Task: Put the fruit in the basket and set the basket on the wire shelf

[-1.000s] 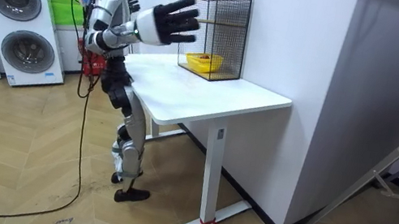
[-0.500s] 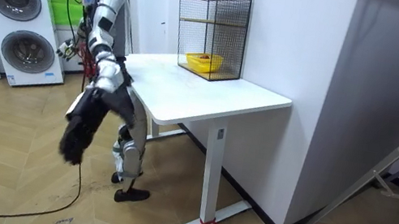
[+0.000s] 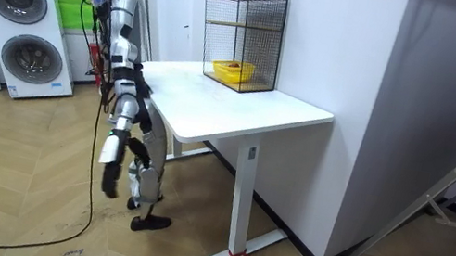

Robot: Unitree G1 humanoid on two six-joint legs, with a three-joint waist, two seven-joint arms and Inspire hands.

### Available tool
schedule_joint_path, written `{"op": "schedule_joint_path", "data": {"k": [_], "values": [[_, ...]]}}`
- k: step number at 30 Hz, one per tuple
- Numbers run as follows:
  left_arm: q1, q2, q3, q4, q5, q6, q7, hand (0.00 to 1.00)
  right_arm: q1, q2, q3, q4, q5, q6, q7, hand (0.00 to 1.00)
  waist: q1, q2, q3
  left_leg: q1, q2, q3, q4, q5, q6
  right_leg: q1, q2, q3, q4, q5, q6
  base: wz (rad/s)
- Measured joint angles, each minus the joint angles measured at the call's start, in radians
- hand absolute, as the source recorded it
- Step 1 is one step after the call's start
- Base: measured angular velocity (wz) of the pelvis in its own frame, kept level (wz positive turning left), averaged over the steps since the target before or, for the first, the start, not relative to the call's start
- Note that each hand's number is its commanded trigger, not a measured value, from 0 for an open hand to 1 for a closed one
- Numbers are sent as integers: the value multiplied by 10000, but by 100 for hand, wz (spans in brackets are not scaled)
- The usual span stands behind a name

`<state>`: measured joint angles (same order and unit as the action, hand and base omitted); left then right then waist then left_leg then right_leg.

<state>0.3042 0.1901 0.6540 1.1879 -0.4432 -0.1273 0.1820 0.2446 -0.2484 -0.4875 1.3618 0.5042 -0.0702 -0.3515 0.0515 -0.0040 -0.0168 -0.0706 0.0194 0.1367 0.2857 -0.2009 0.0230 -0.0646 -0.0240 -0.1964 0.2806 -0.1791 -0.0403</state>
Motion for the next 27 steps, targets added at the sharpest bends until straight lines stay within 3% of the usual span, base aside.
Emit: {"op": "schedule_joint_path", "data": {"k": [2,4,6,8,11,16,19,22,24,27], "values": [[-320,-48,-1235,-25,1349,418,-254,0,-123,32,1071,-24,-1025,280,474,0,-89,5,8,81,19,14,0,0,3,138,21,-22,-130,27,-30,2],[-516,-130,-1941,-37,2165,681,-454,0,-377,101,1576,-36,-1805,511,835,0,-208,-2,23,133,10,39,-35,29,16,149,29,31,-116,35,-33,-10],[-815,-215,-2615,-48,2971,899,-602,0,-617,195,2021,-103,-2422,722,1157,0,-207,-16,73,279,-5,139,-191,119,79,148,32,143,-74,34,-37,-18],[-871,-250,-3594,-195,3960,1112,-796,0,-909,398,2379,-478,-3095,939,1491,0,-310,-26,182,426,-24,197,-354,231,43,185,33,212,-86,52,-63,-14],[-885,-243,-4514,-403,5036,1537,-845,0,-1076,624,3145,-926,-3607,928,1718,0,-440,-43,233,383,20,235,-332,238,45,155,61,185,-159,87,-73,6],[-911,-245,-4995,-432,5673,1730,-929,0,-1337,879,3732,-1184,-3897,801,2320,0,-468,-84,261,259,47,221,-375,292,-19,100,80,96,-272,180,-35,5],[-923,-248,-5227,-437,5705,1738,-930,0,-1347,1056,3991,-1202,-3898,816,2583,0,-483,-124,333,245,40,230,-490,349,7,60,69,68,-305,185,-40,2],[-914,-254,-5411,-508,5719,1879,-935,0,-1333,1083,4251,-1218,-3905,816,2783,0,-479,-129,319,182,51,251,-485,349,7,14,82,73,-328,187,-45,0],[-914,-256,-5413,-524,5719,1948,-933,0,-1327,1084,4279,-1217,-3892,816,2788,0,-479,-95,234,120,61,254,-486,362,-11,-26,101,73,-396,242,-54,0],[-917,-263,-5413,-522,5714,1948,-933,0,-1343,1086,4280,-1145,-3770,803,2826,0,-481,-82,242,119,61,243,-482,377,-34,-6,107,62,-429,265,-67,0]]}}
